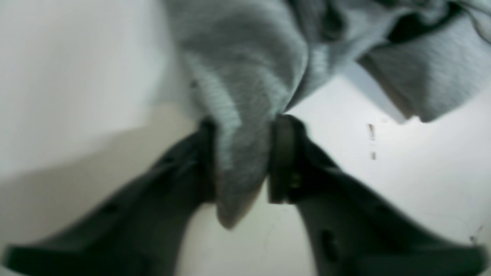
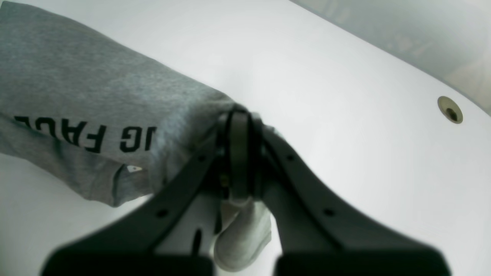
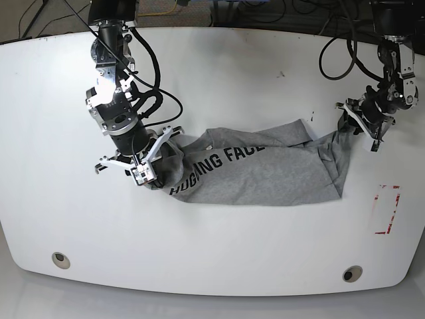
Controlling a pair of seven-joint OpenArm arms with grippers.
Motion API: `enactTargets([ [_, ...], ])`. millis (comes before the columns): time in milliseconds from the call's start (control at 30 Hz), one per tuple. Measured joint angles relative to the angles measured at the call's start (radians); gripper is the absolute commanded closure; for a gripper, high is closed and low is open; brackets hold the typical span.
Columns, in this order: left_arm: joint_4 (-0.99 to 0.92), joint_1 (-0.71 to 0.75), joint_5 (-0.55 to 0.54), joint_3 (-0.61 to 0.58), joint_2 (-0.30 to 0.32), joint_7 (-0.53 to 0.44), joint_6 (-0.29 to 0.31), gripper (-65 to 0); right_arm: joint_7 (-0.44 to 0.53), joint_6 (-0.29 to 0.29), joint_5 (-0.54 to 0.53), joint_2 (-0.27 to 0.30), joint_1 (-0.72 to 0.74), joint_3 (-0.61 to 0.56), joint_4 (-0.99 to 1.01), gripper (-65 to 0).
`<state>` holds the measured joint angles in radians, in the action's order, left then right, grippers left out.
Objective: Layout the t-shirt on the table in an organized manner, then fold the t-shirt properly
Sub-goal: 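Lay the shirt down on the table, stretching it between both grippers, then lift the shirt again with both grippers and swing it over the table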
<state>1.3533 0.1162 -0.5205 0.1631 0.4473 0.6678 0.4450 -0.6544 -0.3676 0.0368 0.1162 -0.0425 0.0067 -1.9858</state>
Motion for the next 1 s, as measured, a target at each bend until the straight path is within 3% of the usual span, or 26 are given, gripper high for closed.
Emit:
enactTargets([
  [33, 0.000, 0.000, 0.000, 0.001, 0.000, -0.001, -0.001, 0.0, 0.000, 0.000, 0.000, 0.000, 0.000, 0.000, 0.000, 0.0],
  [233, 0.013, -0.008, 0.003, 0.002, 0.000, 0.010, 0.000, 0.0, 0.000, 0.000, 0.000, 0.000, 0.000, 0.000, 0.000, 0.0],
  [367, 0.093, 0.003, 0.027, 0.027, 0.004, 0.091, 0.005, 0.0, 0.000, -0.002, 0.000, 0.000, 0.000, 0.006, -0.002, 0.0],
  [600, 0.315, 0.042, 0.031, 0.149, 0.026, 0.095, 0.005, 0.0, -0.010, 0.001, 0.008, -0.005, 0.024, 0.140, -0.007, 0.0],
  [767, 0.385, 0.000, 0.008, 0.201, 0.078, 0.107, 0.095, 0.0, -0.006, -0.001, 0.003, 0.009, 0.078, 0.193, -0.007, 0.0],
  [1000, 0.386, -0.166, 0.020, 0.254, 0.074, 0.261, 0.155, 0.0, -0.062, -0.014, -0.013, 0.021, 0.163, 0.198, -0.008, 0.0],
])
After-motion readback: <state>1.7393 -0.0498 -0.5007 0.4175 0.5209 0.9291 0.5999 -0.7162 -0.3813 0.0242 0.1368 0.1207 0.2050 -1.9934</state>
